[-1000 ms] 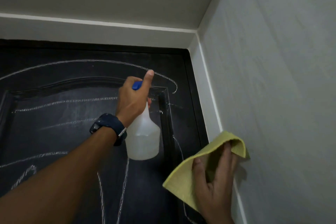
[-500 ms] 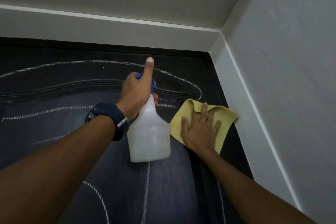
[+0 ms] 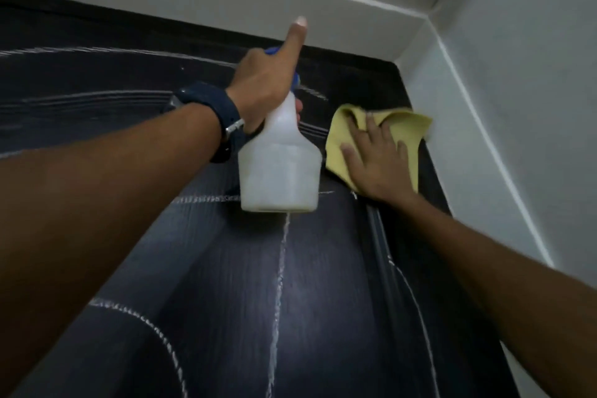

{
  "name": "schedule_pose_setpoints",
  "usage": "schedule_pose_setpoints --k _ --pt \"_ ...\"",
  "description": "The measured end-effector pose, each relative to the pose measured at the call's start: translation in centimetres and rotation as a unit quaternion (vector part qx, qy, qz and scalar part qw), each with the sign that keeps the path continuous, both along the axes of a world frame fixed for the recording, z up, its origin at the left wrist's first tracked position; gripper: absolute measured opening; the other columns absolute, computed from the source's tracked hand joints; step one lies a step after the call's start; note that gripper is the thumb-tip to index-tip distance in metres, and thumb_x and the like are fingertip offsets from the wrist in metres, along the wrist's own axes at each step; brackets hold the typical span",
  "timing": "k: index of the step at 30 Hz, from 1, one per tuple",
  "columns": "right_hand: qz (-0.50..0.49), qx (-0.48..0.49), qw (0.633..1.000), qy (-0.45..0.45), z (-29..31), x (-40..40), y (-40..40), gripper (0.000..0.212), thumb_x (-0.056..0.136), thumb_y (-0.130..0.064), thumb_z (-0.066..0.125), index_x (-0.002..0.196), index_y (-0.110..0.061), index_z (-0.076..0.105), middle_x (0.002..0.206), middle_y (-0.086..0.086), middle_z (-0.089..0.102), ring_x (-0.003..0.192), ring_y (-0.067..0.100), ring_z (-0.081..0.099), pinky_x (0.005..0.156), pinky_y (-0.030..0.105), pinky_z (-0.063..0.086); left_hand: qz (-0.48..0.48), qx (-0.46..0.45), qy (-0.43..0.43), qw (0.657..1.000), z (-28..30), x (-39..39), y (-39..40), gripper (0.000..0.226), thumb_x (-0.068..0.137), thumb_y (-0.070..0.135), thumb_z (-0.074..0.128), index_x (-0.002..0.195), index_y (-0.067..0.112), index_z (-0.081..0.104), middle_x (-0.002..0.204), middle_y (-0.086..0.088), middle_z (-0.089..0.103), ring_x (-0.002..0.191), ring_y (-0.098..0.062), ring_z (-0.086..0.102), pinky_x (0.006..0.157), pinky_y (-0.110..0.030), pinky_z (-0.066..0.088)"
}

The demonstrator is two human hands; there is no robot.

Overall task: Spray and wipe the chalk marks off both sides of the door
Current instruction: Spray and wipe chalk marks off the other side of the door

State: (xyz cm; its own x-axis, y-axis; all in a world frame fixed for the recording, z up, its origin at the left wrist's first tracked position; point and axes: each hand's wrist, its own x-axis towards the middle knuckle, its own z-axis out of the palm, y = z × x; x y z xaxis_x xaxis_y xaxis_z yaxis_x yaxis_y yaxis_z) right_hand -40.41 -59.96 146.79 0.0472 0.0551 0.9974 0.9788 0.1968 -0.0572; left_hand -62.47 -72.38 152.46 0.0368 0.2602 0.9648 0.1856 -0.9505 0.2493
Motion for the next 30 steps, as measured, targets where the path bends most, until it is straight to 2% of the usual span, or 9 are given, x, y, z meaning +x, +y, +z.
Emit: schedule_pose_setpoints --k 2,5,9,13,17,20,24,28,30 --pt "0.009 -0.004 1.000 -0.014 -3.9 0.0 -0.2 0.069 0.094 -0.067 0.009 0.157 -0.043 0.021 0.169 -0.005 0.004 0.155 0.028 0.005 0.117 0.061 0.014 -0.026 -0.011 -0.019 0.999 0.3 0.4 -0.5 0.066 0.085 0.075 0.051 0.080 0.010 0.060 0.075 -0.014 0.066 0.054 -0.025 0.065 0.054 -0.033 0.056" --pt "0.021 -0.027 0.999 -0.019 -4.3 0.4 -0.5 0.069 0.093 -0.069 0.009 0.156 -0.046 0.022 0.169 -0.010 0.000 0.155 0.024 0.002 0.120 0.060 0.008 -0.026 -0.028 -0.023 0.999 0.2 1.0 -0.4 0.070 0.085 0.076 0.051 0.095 0.008 0.063 0.079 -0.013 0.067 0.053 -0.022 0.066 0.054 -0.033 0.058" --pt "0.039 -0.047 0.998 0.024 2.6 1.1 -0.5 0.067 0.100 -0.066 0.021 0.159 -0.036 0.014 0.169 -0.009 -0.003 0.155 0.026 -0.003 0.120 0.062 0.002 0.002 -0.015 -0.041 0.999 -0.6 2.3 0.1 0.063 0.083 0.074 0.057 0.075 0.011 0.061 0.079 -0.014 0.070 0.059 -0.026 0.070 0.065 -0.044 0.063" --pt "0.052 -0.042 0.997 0.050 7.9 1.7 -0.4 0.068 0.099 -0.068 0.016 0.159 -0.036 0.020 0.169 -0.007 -0.002 0.155 0.028 -0.004 0.120 0.064 0.001 0.045 -0.023 -0.037 0.998 -1.2 2.3 0.2 0.074 0.081 0.075 0.058 0.089 0.003 0.066 0.081 -0.017 0.072 0.059 -0.026 0.070 0.068 -0.046 0.063" --pt "0.034 -0.033 0.999 0.005 5.5 2.2 0.2 0.065 0.100 -0.067 0.016 0.159 -0.043 0.007 0.169 -0.006 -0.005 0.155 0.027 -0.004 0.121 0.060 0.000 0.070 -0.052 -0.033 0.996 -2.4 1.6 -0.5 0.074 0.084 0.073 0.054 0.104 0.002 0.065 0.083 -0.013 0.068 0.056 -0.020 0.067 0.052 -0.030 0.058" --pt "0.037 -0.026 0.999 -0.029 2.0 2.4 0.0 0.066 0.099 -0.067 0.017 0.159 -0.043 0.004 0.169 -0.006 -0.007 0.155 0.026 -0.006 0.121 0.058 0.000 0.090 -0.060 -0.041 0.993 -3.3 1.3 -1.1 0.074 0.085 0.073 0.053 0.104 0.003 0.065 0.084 -0.013 0.068 0.059 -0.021 0.067 0.052 -0.028 0.056" --pt "0.035 -0.040 0.996 -0.071 -2.3 2.3 0.1 0.070 0.096 -0.065 0.010 0.160 -0.035 0.008 0.168 -0.008 -0.011 0.155 0.024 -0.010 0.122 0.055 -0.001 0.120 -0.058 -0.054 0.990 -3.8 0.6 -2.6 0.074 0.087 0.073 0.049 0.103 0.002 0.065 0.083 -0.014 0.068 0.060 -0.021 0.067 0.051 -0.026 0.055" --pt "0.039 -0.044 0.995 -0.076 1.1 2.1 0.0 0.069 0.101 -0.062 0.017 0.161 -0.030 0.004 0.168 -0.009 -0.013 0.155 0.024 -0.012 0.122 0.058 -0.001 0.142 -0.039 -0.036 0.988 -3.0 -0.1 -3.4 0.075 0.088 0.072 0.047 0.103 0.002 0.066 0.077 -0.015 0.068 0.054 -0.020 0.067 0.052 -0.030 0.057" --pt "0.039 -0.042 0.995 -0.083 3.2 1.9 -0.1 0.071 0.101 -0.063 0.015 0.161 -0.028 0.004 0.168 -0.009 -0.011 0.155 0.025 -0.010 0.121 0.060 0.000 0.161 -0.019 -0.021 0.987 -2.4 -0.2 -3.4 0.072 0.089 0.071 0.046 0.102 0.003 0.064 0.084 -0.019 0.070 0.057 -0.021 0.067 0.058 -0.034 0.060"
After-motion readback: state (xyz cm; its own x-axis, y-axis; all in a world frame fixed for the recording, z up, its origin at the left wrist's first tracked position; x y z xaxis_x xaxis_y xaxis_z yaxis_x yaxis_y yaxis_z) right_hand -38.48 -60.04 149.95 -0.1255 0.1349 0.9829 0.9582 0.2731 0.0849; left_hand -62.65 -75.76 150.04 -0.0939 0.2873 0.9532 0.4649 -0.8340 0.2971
